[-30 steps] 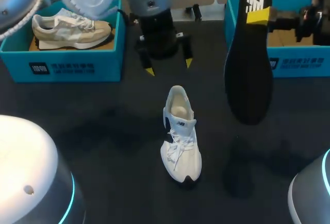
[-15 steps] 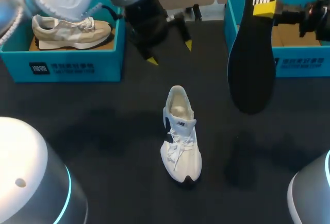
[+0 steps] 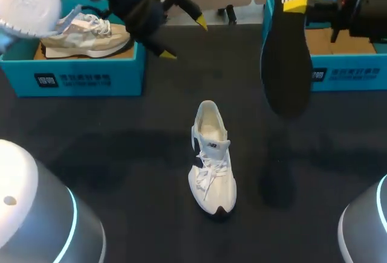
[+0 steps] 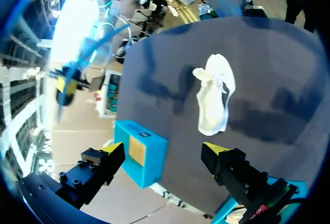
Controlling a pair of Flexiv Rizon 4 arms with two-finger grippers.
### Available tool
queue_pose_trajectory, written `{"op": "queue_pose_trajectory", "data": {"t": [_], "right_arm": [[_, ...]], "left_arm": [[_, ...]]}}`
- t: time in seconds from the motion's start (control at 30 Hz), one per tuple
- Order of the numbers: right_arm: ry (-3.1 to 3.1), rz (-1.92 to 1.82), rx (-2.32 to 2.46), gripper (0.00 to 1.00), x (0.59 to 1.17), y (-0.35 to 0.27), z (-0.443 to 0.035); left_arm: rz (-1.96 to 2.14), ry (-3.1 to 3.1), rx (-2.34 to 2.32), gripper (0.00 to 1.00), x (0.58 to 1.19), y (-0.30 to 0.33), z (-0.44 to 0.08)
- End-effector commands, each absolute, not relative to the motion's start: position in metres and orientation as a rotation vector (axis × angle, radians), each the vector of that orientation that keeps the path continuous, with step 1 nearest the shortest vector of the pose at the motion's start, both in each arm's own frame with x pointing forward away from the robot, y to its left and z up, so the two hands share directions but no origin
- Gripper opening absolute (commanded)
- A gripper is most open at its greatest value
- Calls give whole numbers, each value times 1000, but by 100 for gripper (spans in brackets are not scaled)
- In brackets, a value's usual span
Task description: Take the shoe out of the shoebox, open the shoe tongue, remove and reinsert the insole, then place the shoe into the shoebox
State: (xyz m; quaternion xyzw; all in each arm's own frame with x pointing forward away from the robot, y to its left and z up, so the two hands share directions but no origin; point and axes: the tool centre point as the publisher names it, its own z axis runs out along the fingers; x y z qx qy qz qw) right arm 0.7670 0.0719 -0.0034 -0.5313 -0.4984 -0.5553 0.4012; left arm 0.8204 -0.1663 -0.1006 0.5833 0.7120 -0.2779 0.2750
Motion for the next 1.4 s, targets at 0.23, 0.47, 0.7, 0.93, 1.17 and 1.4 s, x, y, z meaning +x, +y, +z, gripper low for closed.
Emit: {"op": "queue_pose_trajectory", "data": {"t": [0.23, 0.47, 0.7, 0.93, 1.17, 1.4], "right_arm": [[-1177, -1172, -1376, 0, 838, 75, -25], [-1071, -1084, -1424, 0, 857, 76, -45], [-1040, -1005, -1482, 0, 855, 78, -62], [-1030, -1031, -1482, 0, 854, 78, -62], [-1030, -1031, -1482, 0, 854, 78, -62], [-956, -1031, -1517, 0, 853, 89, -67]], "left_arm": [[-1073, 1454, 1261, 100, 795, -158, -84], [-1109, 1342, 1210, 100, 784, -153, -64], [-1152, 1255, 1160, 100, 779, -158, -44], [-1124, 1249, 1117, 100, 779, -161, -42], [-1124, 1249, 1117, 100, 779, -161, -42], [-1162, 1231, 1086, 100, 776, -167, -58]]}}
